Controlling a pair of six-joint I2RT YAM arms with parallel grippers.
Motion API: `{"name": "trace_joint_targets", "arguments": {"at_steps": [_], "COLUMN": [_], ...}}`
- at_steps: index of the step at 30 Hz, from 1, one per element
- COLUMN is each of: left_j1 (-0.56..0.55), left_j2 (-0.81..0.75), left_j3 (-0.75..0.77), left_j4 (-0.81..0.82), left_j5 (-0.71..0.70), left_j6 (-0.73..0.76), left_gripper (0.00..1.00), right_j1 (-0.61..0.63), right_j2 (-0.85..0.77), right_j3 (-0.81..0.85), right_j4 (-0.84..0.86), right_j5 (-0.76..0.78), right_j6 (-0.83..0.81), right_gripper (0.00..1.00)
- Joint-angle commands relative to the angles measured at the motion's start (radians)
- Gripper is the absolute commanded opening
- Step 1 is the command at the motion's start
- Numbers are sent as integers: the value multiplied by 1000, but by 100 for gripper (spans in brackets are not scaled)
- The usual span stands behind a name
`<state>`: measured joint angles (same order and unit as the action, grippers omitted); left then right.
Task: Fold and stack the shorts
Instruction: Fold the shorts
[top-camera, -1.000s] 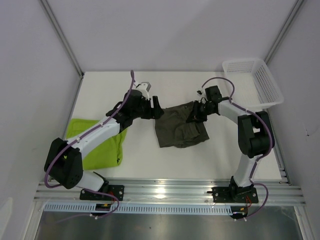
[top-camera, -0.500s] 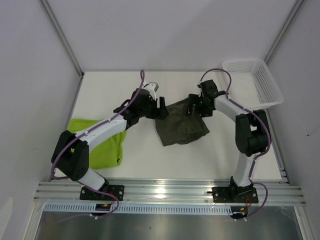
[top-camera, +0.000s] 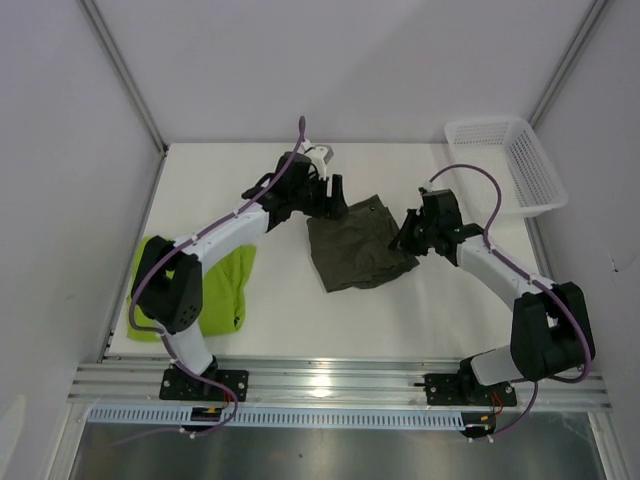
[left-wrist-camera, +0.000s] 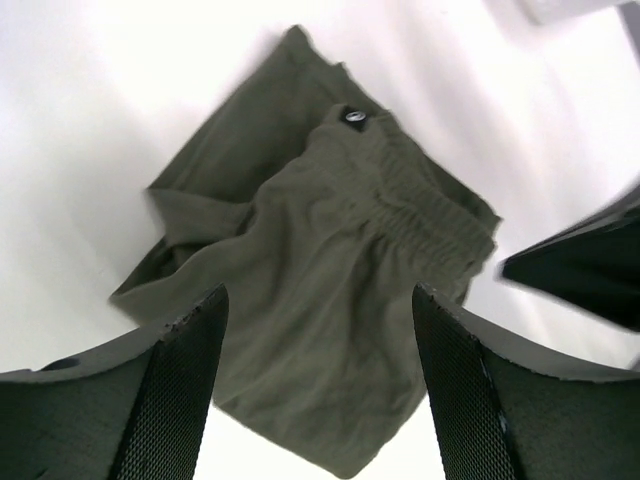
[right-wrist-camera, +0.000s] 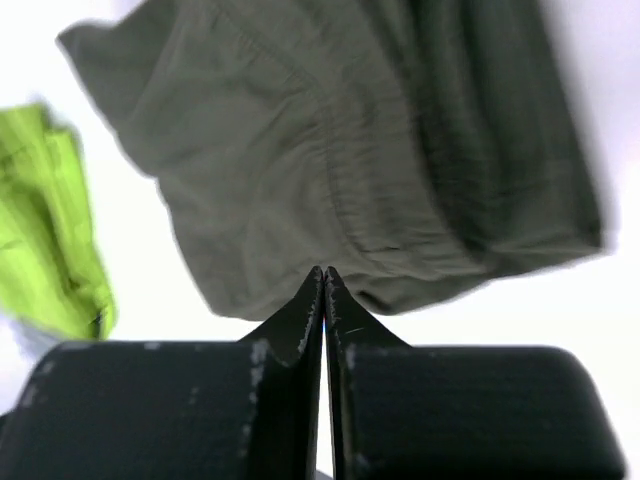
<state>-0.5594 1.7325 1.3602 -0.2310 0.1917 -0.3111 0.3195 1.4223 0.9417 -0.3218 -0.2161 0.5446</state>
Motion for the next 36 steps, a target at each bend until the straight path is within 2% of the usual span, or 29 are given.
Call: {"name": "trace_joint_targets", "arguments": {"at_steps": [1, 8, 10, 14, 18, 21, 28, 31, 36], "left_j1": [9, 7, 9, 10, 10, 13, 35, 9, -92], "left_j2": [53, 194, 234, 321, 401, 475, 406, 336, 188], "left_j3": [85, 164, 187, 214, 253, 267, 128, -23, -368], "left_j4": [-13, 12, 4, 2, -5, -25, 120, 157, 364], "left_j5": [170, 365, 425, 431, 373, 226, 72, -140, -309], "left_j6": [29, 40, 47, 50, 31, 8, -74, -155, -406], "left_gripper": [76, 66, 63, 61, 62, 62, 65, 66, 71], "right_j1": [12, 17, 10, -7, -17, -4, 0, 6, 18], "right_j2": [52, 211, 251, 357, 395, 403, 376, 397, 435], "right_j3": [-35, -6, -6, -23, -64, -55, 46, 123, 284], "right_j4": [211, 359, 357, 331, 343, 320, 115, 40, -39], "right_j5": [-205, -308, -298, -223, -192, -149, 27, 75, 116], "right_j6": [90, 114, 106, 92, 89, 69, -32, -84, -115], "right_gripper": [0, 0, 0, 0, 0, 0, 0, 0, 1]}}
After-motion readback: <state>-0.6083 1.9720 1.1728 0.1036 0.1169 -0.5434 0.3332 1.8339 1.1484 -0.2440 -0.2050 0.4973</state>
